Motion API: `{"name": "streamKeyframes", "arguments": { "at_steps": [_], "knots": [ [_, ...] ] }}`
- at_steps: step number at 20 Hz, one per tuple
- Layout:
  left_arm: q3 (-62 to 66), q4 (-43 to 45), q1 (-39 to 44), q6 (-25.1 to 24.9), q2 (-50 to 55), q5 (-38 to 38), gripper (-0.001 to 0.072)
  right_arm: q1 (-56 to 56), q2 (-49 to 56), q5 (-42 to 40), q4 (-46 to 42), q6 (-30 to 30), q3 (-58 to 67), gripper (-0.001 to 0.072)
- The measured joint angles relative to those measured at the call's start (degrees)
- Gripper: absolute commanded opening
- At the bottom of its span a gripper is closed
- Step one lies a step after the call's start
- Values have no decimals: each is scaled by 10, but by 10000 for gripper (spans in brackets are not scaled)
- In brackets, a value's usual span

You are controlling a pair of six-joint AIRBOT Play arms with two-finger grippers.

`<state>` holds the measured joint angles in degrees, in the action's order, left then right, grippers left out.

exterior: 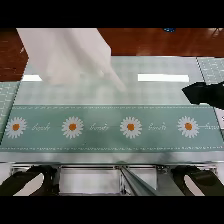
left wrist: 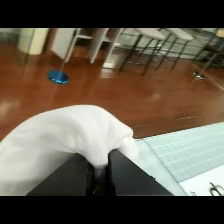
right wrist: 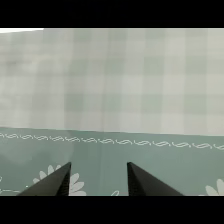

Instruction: Fold the shirts.

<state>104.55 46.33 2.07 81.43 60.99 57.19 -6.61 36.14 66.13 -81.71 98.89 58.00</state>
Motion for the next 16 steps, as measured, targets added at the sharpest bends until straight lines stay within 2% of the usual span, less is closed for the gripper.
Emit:
{"name": "streamKeyframes", "arguments": {
  "at_steps": [3,8,11,16],
  "knots": [
    [-36,-2,70,-5,-7,-7,27,0,-7,-1,-3,2,0,408],
    [-217,-4,177,-7,-27,-31,27,0,-10,0,-21,11,0,408],
    [-344,0,177,-8,-36,-45,27,0,-8,4,-26,12,0,408],
    [-560,10,123,-8,-17,-53,31,0,27,22,-32,13,-4,408]
  ]
}}
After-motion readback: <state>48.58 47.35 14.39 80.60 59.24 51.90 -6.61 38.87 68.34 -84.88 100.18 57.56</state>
